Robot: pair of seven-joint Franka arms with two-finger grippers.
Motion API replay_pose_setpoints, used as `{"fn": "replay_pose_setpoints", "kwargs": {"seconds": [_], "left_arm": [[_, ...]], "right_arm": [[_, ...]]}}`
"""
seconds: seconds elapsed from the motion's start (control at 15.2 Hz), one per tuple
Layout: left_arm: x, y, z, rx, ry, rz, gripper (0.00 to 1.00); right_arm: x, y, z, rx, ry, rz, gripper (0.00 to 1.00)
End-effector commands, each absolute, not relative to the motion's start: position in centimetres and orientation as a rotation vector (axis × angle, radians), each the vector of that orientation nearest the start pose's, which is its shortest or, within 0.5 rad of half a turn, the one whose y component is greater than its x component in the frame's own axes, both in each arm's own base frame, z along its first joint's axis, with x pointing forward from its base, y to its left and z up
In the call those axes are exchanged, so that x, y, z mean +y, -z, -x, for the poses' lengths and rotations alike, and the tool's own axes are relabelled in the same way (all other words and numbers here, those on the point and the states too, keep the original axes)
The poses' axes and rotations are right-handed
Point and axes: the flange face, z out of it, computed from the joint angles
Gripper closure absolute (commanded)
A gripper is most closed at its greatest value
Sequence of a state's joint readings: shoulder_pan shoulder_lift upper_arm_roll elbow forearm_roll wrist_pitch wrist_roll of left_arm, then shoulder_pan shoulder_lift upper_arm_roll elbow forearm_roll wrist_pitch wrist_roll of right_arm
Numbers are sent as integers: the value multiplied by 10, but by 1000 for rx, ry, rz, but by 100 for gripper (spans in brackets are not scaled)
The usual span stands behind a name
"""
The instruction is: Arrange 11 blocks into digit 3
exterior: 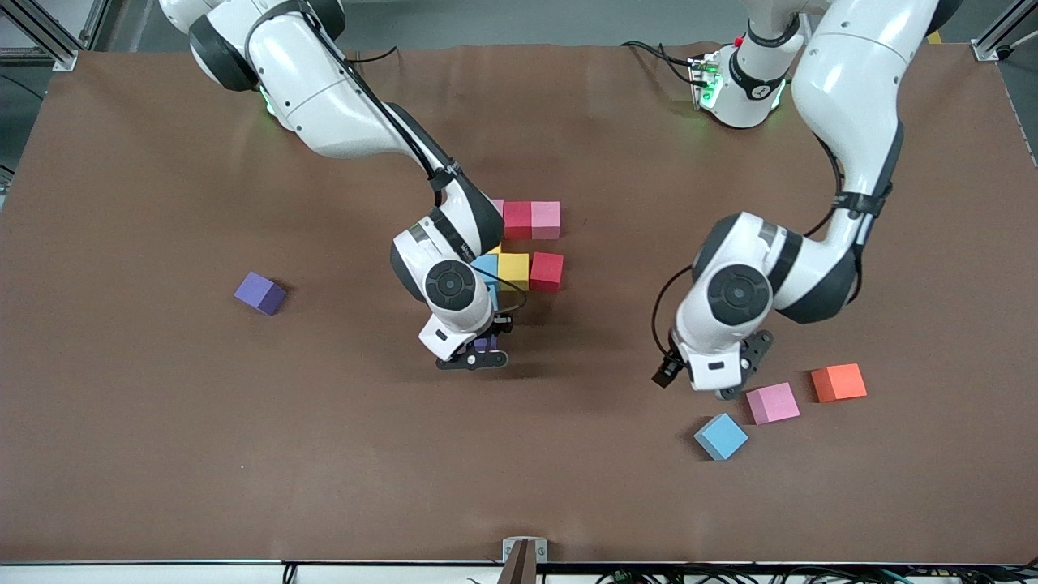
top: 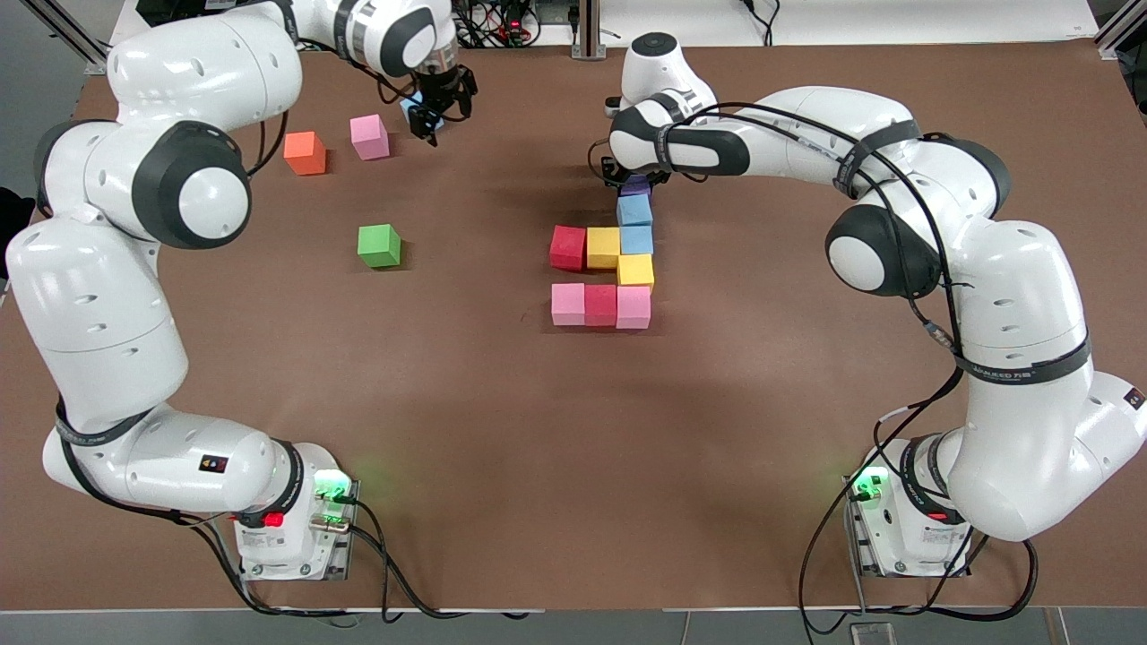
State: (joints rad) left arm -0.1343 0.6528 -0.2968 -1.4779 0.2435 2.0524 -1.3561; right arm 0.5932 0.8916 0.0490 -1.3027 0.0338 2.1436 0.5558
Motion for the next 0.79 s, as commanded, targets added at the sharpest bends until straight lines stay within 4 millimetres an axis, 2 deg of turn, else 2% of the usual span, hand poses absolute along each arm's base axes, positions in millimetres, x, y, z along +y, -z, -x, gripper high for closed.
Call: {"fn": "replay_pose_setpoints", "kwargs": {"seconds": [0.0,0.2,0.46,0.59,0.72], "left_arm": [[-228,-299,-681,-1137,-21,2870,0],[-175,-289,-705,-1026,-6,2894,0],[-140,-281,-735,-875,39,2958,0],[-137,-277,-747,-867,86,2990,0],[-140,-262,-754,-882,131,3020,0]], "right_arm": [[435,-152,-565,-45,-299,3141,71],[437,-153,-563,-28,-324,3132,71],[437,-153,-562,-47,-333,3133,71],[436,-154,-564,-55,-329,3134,69],[433,-154,-567,-82,-324,3132,68]]}}
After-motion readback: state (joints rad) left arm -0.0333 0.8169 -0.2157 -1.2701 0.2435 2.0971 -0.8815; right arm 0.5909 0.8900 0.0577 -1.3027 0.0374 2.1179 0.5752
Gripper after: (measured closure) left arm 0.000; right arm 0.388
